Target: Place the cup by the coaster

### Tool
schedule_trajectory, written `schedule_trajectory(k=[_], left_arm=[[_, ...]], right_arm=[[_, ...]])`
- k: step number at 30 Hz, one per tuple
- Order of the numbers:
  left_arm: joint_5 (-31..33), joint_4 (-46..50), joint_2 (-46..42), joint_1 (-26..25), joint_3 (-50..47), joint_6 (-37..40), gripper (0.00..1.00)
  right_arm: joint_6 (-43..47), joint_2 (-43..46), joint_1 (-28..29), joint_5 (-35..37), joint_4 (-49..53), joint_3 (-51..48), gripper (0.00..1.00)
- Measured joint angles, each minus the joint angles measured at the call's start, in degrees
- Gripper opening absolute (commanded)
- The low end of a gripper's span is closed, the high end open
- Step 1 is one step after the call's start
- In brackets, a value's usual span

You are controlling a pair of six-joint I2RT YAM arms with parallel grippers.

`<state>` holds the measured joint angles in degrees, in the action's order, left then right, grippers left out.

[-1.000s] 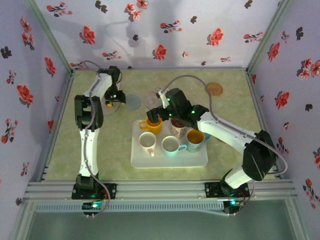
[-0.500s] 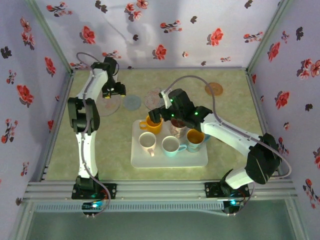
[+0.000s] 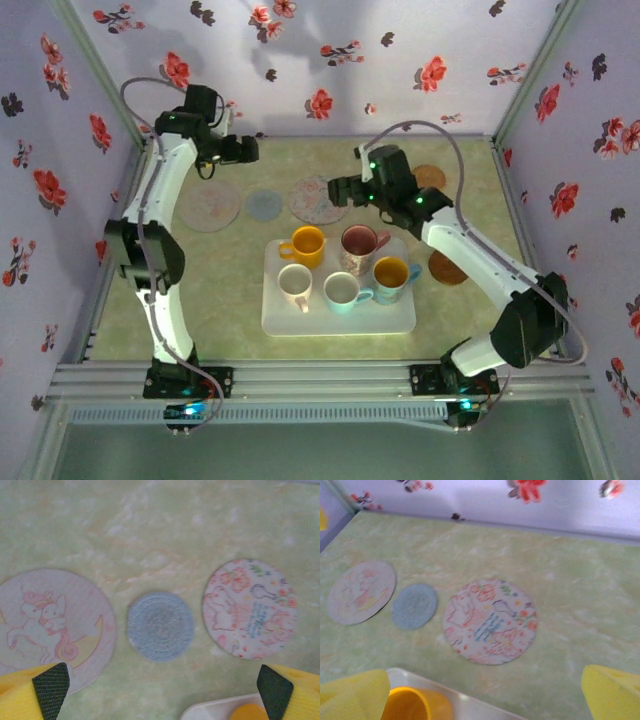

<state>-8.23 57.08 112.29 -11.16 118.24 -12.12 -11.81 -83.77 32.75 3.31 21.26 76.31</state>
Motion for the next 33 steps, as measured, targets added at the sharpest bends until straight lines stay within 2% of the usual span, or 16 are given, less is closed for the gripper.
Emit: schedule_trajectory(k=[14,23,33], left_arm=[[-12.15,-28.98,-20.52,-1.53,-30.60,5.11,1.00],[-19.08,-39.17,-24.15,-2.05,-35.52,7.87,1.00],[-22.10,-42.05,-24.30,-4.07,-39.15,10.82,1.00]], right_arm=[[0.94,-4.61,-8.90,4.13,10.56,10.73,0.99],[-0.83,-11.02,-14.95,4.46,14.10,14.53,0.97],[-2.32,-16.13,-21.03,4.26,14.21,16.55,0.92]])
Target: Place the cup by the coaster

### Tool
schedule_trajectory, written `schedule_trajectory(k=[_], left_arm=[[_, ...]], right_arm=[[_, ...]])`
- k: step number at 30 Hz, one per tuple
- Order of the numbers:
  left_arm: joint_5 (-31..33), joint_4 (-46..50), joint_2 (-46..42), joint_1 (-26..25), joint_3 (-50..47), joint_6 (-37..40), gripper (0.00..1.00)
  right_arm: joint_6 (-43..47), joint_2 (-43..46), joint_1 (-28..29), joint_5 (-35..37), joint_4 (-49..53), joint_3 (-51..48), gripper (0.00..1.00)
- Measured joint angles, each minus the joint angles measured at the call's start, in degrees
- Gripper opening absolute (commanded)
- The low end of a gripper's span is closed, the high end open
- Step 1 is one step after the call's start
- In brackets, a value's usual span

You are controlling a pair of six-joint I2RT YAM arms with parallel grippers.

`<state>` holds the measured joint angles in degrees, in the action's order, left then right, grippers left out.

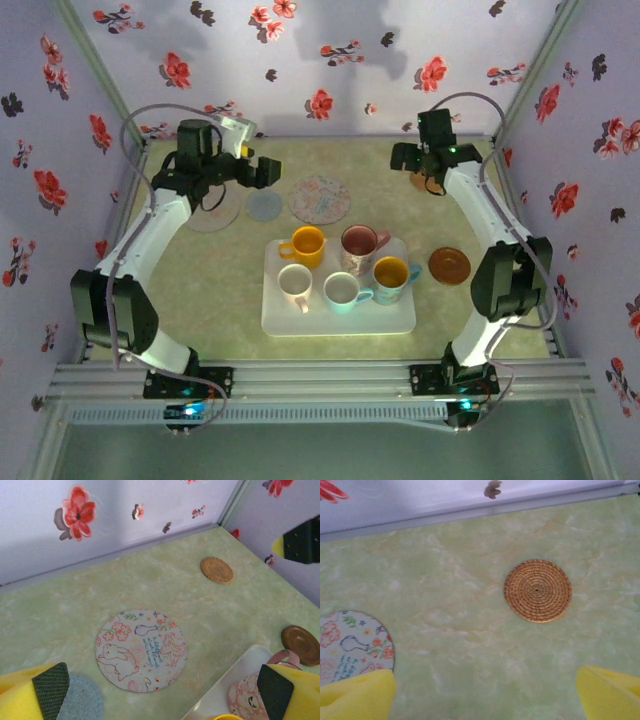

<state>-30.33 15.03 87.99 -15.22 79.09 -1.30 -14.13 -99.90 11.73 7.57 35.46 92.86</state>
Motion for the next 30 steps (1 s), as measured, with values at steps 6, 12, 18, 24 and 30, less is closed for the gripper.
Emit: schedule_trajectory(k=[6,12,18,24,30], left_arm=[[-0.44,-1.73,0.07,-2.40,-2.60,2.93,1.00],[-1.31,-4.76,2.21,-4.50,-2.64,3.69,1.00],[-1.42,-4.81,4.90,-4.85,-2.64,4.37,1.00],[-1.42,-4.68,4.98,-5.11,-2.64,5.62,1.00],[-1.42,-4.13,4.98,-5.16,-2.64,6.27,1.00]], right_arm=[[-1.27,-4.11,-3.02,-1.22,-0.52,0.61,0.86],[-2.25,-8.66,-5.44,-2.99,-0.90,3.04,0.72],[-2.58,-14.29,-7.04,-4.39,-0.83,7.17,0.48],[-2.19,-20.48,-7.61,-5.27,0.57,12.72,0.32],[-2.01,-24.39,-7.74,-5.40,1.95,15.91,0.18]])
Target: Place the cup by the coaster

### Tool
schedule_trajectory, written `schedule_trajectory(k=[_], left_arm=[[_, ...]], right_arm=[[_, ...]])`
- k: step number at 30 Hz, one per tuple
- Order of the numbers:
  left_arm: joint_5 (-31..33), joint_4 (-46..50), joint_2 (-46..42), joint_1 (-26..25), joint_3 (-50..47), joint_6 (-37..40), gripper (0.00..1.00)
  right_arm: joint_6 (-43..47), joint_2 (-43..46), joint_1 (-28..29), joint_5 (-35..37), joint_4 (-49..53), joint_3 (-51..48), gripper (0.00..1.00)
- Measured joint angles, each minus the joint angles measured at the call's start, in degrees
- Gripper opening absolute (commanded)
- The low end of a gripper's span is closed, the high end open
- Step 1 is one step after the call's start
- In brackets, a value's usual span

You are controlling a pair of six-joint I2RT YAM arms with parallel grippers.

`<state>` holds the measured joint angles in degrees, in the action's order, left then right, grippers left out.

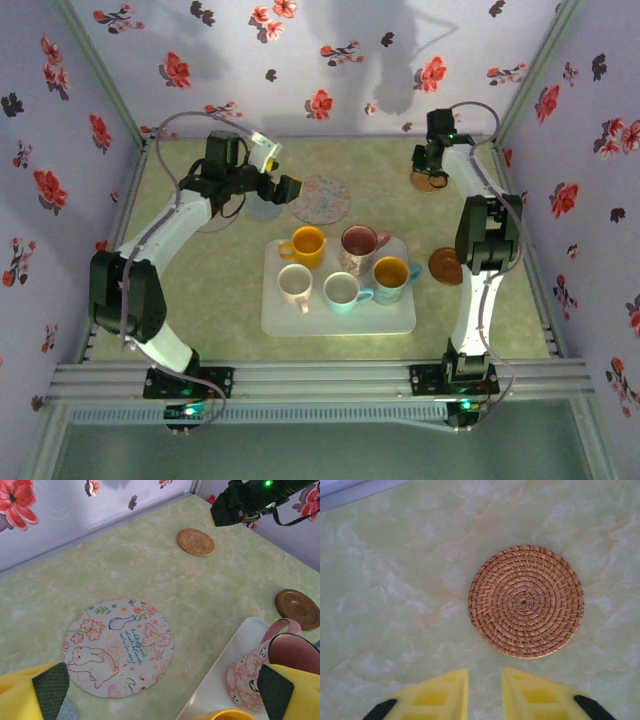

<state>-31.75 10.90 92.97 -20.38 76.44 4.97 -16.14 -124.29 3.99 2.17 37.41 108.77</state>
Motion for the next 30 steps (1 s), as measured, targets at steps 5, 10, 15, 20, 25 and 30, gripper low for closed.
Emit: schedule_trajectory(k=[5,10,15,20,25,30], left_arm=[[0.02,0.92,0.00,0.00,0.00,0.57,1.00],[0.17,2.08,0.11,0.00,0.02,2.36,1.00],[0.22,4.44,1.88,0.00,1.42,3.93,1.00],[0.22,6.80,2.62,0.00,2.29,5.92,1.00],[0.22,7.82,2.75,0.00,3.04,6.43,1.00],[0.22,7.85,3.37,0.00,3.17,6.62,1.00]], right_arm=[[0.04,-2.62,-0.37,0.22,0.96,2.60,0.00],[0.04,-5.92,-1.55,0.37,1.81,4.48,0.00],[0.00,-9.53,-2.60,0.44,2.80,6.27,0.00],[-0.39,-13.57,-3.28,0.61,4.74,11.76,0.00],[-0.42,-16.96,-3.89,0.61,6.25,17.29,0.00],[-0.42,-19.08,-4.28,0.37,7.91,19.15,0.00]])
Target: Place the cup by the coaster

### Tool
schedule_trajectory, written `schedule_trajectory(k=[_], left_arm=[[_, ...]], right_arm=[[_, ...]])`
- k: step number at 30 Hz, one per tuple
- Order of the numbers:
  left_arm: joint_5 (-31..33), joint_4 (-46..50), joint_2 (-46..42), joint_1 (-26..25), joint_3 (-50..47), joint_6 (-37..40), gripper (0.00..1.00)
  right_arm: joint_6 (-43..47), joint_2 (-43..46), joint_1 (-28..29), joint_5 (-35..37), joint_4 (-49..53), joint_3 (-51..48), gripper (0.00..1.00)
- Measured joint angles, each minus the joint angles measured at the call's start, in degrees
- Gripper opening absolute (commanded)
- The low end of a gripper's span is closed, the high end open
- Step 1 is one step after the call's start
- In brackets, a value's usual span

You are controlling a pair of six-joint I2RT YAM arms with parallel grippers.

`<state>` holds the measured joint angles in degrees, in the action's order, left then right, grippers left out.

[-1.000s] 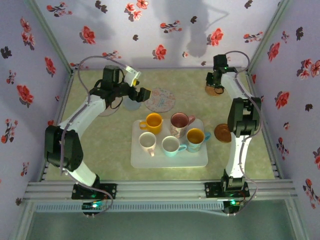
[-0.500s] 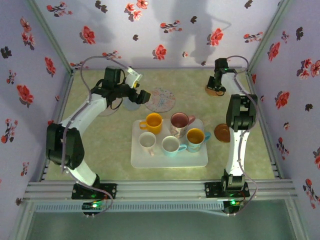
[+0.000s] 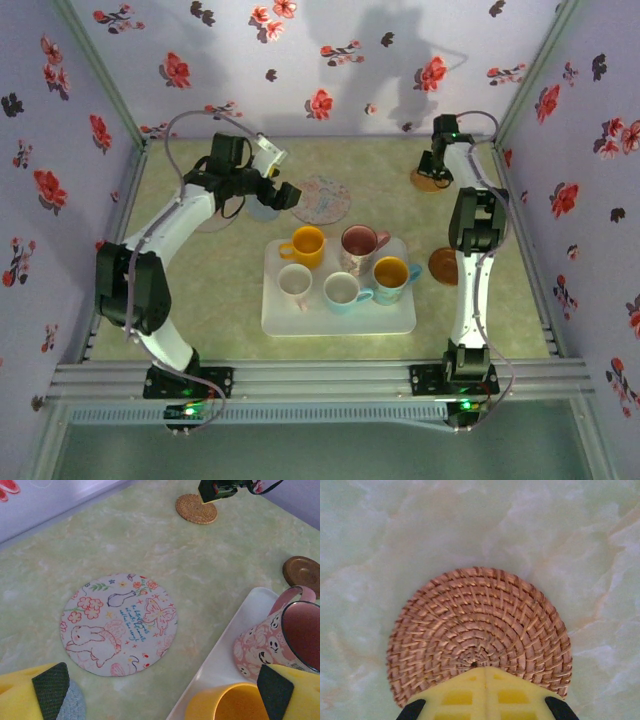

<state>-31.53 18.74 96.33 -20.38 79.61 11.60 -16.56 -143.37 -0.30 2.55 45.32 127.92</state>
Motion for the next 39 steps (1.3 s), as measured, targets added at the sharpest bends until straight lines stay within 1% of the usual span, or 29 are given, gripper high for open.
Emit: schedule_trajectory(k=[6,15,27,39], left_arm=[[0.09,0.44,1.97,0.00,0.90,0.81,1.00],[2.19,1.51,2.73,0.00,2.86,0.83,1.00],[3.54,2.23,2.71,0.00,2.97,1.05,1.00],[5.03,2.75,1.05,0.00,1.64,2.14,1.00]], right_arm=[[0.00,-1.20,0.00,-1.51,2.23,0.94,0.00],[0.00,-0.92,-0.20,-4.13,3.17,0.28,0.00],[0.00,5.44,0.20,-6.67,0.63,-10.78,0.00],[-0.50,10.91,3.63,-7.30,-1.14,-20.04,0.00]])
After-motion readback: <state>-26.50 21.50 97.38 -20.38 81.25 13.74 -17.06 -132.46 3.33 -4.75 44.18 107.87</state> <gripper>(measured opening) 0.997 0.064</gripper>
